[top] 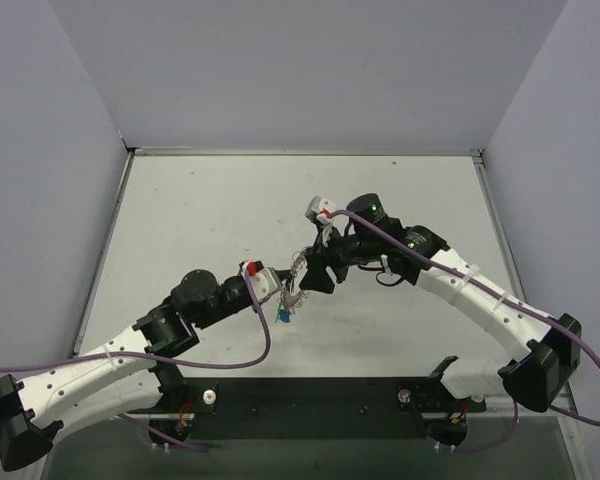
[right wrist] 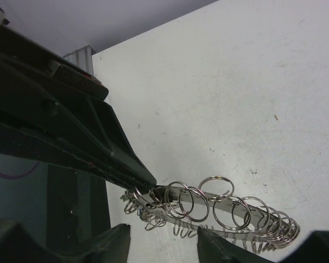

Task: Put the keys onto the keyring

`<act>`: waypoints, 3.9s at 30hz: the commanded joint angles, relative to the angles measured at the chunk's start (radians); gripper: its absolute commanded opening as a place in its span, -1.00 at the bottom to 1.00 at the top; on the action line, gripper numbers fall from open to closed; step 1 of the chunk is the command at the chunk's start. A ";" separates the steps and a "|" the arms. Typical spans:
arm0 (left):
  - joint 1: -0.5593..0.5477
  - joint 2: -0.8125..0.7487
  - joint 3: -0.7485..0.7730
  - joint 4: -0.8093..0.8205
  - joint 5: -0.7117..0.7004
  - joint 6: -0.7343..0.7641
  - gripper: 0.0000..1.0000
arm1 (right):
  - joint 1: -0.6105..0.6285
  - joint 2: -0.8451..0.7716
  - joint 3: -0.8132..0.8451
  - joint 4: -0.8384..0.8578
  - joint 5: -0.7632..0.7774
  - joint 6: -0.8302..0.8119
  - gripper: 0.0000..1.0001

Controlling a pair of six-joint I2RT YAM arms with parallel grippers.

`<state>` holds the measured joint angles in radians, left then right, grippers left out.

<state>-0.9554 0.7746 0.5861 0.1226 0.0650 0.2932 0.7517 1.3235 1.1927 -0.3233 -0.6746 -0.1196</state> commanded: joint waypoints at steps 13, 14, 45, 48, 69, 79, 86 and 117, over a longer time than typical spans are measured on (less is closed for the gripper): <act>-0.003 -0.034 0.015 0.135 0.076 -0.028 -1.00 | -0.018 -0.287 -0.154 0.177 -0.143 -0.196 0.69; -0.003 -0.032 0.017 0.138 0.082 -0.028 -1.00 | -0.018 -0.288 -0.169 0.187 -0.155 -0.210 0.68; -0.005 -0.015 0.006 0.150 0.170 -0.042 -1.00 | -0.017 -0.389 -0.326 0.451 -0.240 -0.318 0.23; -0.003 -0.014 0.003 0.155 0.176 -0.040 -1.00 | -0.017 -0.380 -0.326 0.492 -0.234 -0.280 0.06; -0.005 -0.009 0.017 0.176 0.199 -0.040 -1.00 | -0.014 -0.323 -0.320 0.510 -0.266 -0.273 -0.30; -0.005 -0.012 0.021 0.180 0.205 -0.040 -1.00 | -0.012 -0.305 -0.317 0.498 -0.258 -0.273 -0.37; -0.003 -0.023 0.021 0.183 0.211 -0.040 -1.00 | -0.011 -0.296 -0.314 0.489 -0.246 -0.273 -0.48; -0.005 -0.052 0.023 0.163 0.196 -0.062 -0.97 | -0.005 -0.271 -0.202 0.326 -0.194 -0.236 -1.00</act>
<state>-0.9558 0.7544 0.5793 0.2436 0.2695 0.2291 0.7414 1.0405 0.9112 0.0544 -0.8516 -0.3454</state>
